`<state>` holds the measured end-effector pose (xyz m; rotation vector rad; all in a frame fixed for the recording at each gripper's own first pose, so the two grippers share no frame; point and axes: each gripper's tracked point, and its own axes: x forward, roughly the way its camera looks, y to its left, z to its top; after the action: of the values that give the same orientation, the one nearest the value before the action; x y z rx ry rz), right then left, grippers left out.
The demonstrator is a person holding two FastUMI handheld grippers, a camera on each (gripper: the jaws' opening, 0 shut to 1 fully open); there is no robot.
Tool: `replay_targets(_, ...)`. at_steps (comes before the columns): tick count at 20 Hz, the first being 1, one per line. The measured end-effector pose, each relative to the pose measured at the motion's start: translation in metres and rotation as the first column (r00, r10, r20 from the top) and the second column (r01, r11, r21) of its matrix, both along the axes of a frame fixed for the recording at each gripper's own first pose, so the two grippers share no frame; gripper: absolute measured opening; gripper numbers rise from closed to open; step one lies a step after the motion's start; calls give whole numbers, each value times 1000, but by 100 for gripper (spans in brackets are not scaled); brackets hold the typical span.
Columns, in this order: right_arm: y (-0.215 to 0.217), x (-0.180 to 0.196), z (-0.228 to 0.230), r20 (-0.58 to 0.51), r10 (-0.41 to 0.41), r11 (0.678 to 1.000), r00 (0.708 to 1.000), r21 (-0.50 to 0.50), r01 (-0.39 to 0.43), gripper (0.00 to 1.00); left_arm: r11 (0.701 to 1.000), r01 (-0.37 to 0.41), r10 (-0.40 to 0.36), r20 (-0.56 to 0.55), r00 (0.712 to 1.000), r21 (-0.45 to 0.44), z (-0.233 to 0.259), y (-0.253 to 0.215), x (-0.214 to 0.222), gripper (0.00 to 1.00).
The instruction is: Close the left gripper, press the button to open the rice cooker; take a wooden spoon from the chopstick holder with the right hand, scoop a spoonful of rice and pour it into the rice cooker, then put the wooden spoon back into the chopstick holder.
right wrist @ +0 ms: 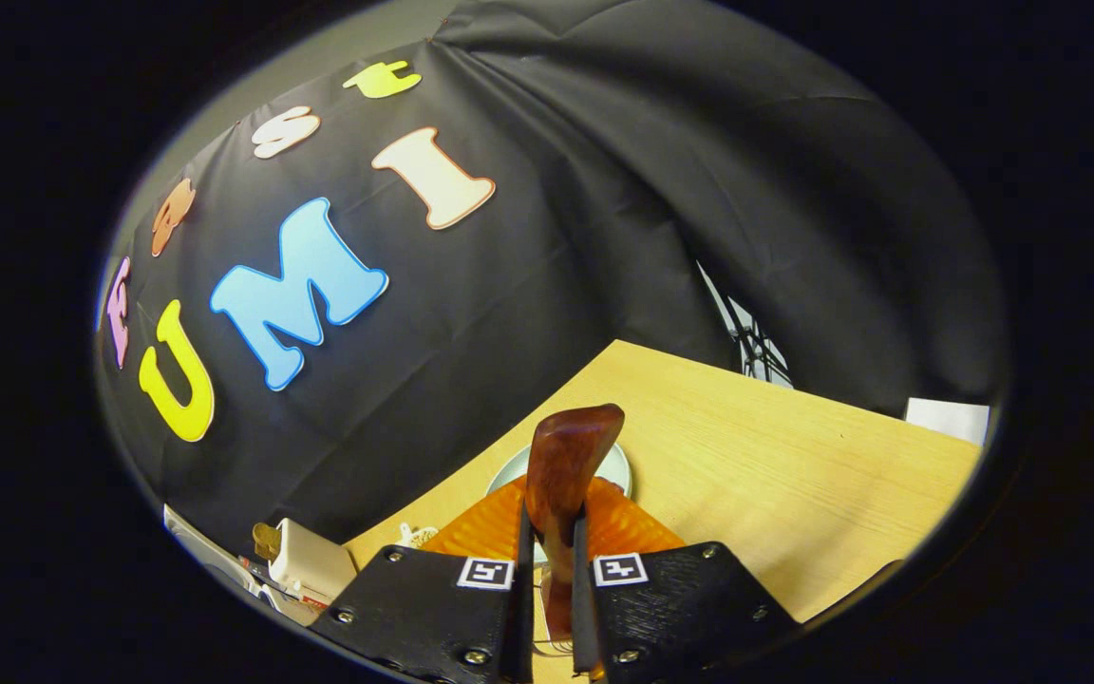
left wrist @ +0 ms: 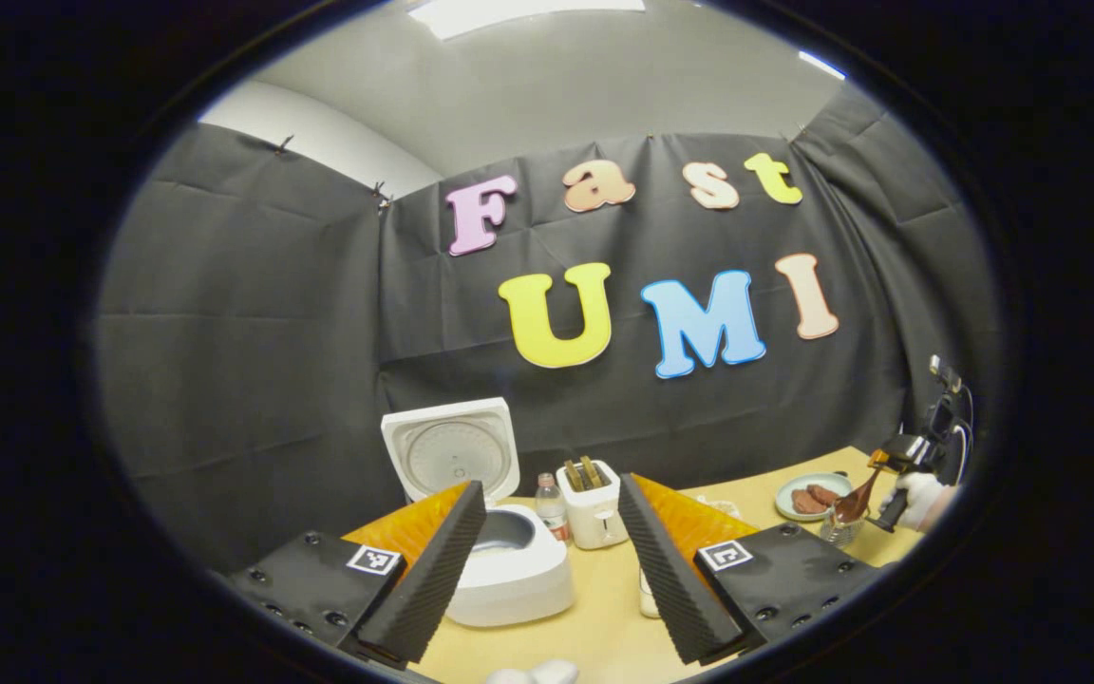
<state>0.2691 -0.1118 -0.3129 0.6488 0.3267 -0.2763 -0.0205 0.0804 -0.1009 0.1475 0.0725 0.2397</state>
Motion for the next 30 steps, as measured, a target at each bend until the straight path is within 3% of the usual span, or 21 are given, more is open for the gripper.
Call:
replay_targets(9, -4, -3, -25, -54, 4, 1000, 999, -17, -5, 16, 1000, -1, 1, -2, 1000, 17, 2, 1, -1, 97)
replay_targets(13, -7, -12, -6, -32, 28, 992, 999, -125, -32, 25, 1000, 8, -8, 6, 1000, 26, 5, 0, -1, 96)
replay_targets(16, -13, -22, 27, -7, 30, 970, 1000, -241, -31, 99, 1000, 10, -10, 15, 1000, 18, 6, -1, 0, 98)
replay_targets(18, -14, -34, 64, 32, 51, 924, 998, -382, -35, 98, 1000, 12, -12, 19, 1000, 2, 8, -1, 2, 99)
replay_targets(20, 0, -46, 109, 85, 123, 871, 989, -487, -66, 98, 1000, 11, -11, 25, 1000, -5, 10, 2, 5, 99)
replay_targets(25, 59, -98, 189, 159, 290, 763, 944, -634, -127, 97, 999, 0, 1, 31, 1000, -32, 13, 16, 16, 99)
replay_targets(27, 86, -119, 197, 160, 347, 748, 924, -641, -170, 97, 1000, -6, 7, 40, 999, -26, 19, 23, 25, 99)
replay_targets(30, 119, -151, 204, 150, 396, 762, 906, -604, -233, 98, 998, -17, 20, 52, 998, -59, 24, 36, 38, 99)
